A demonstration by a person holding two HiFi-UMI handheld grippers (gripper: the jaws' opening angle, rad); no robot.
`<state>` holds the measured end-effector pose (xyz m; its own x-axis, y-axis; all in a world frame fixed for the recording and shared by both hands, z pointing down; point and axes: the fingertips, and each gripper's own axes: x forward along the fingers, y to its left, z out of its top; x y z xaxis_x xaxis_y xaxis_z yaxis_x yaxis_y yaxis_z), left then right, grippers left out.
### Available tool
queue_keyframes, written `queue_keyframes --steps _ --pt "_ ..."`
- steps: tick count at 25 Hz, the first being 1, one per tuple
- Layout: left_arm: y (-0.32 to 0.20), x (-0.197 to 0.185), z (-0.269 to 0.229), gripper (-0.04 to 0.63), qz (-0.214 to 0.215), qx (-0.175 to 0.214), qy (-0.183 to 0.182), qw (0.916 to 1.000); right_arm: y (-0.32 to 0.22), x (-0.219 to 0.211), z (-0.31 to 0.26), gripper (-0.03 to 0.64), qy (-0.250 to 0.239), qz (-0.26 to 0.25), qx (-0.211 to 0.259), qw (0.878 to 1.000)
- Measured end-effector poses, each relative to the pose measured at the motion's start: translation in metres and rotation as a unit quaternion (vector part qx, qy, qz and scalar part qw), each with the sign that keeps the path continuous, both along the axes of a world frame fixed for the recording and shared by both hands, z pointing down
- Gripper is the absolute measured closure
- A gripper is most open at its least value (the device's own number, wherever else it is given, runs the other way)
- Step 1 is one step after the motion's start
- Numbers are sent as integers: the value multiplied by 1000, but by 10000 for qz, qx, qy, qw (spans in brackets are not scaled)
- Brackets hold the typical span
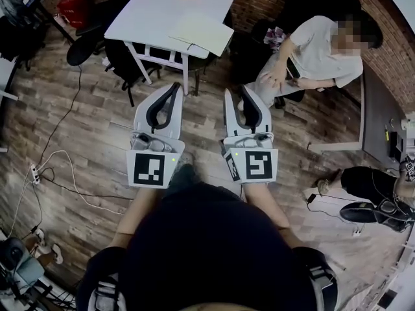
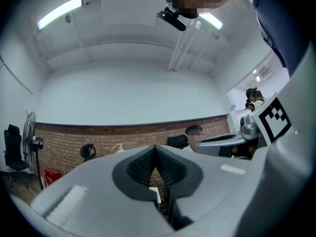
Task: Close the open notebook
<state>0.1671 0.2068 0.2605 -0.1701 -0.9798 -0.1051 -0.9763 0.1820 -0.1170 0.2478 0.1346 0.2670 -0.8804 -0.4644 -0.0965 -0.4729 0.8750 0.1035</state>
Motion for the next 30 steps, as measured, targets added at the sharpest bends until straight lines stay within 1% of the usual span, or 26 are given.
queue_keyframes --steps 6,12,20,30 --pt "-12 -38 7 600 185 -14 46 9998 -8 -32 5 531 25 195 -20 9998" --pt "-18 -59 8 600 259 75 114 9996 -13 -49 4 531 98 294 82 9995" --pt "-23 -74 10 600 246 130 173 9995 -20 -58 2 531 74 383 127 9992" --pt "-37 -80 14 600 309 51 180 9993 -36 -61 5 531 57 465 50 9989"
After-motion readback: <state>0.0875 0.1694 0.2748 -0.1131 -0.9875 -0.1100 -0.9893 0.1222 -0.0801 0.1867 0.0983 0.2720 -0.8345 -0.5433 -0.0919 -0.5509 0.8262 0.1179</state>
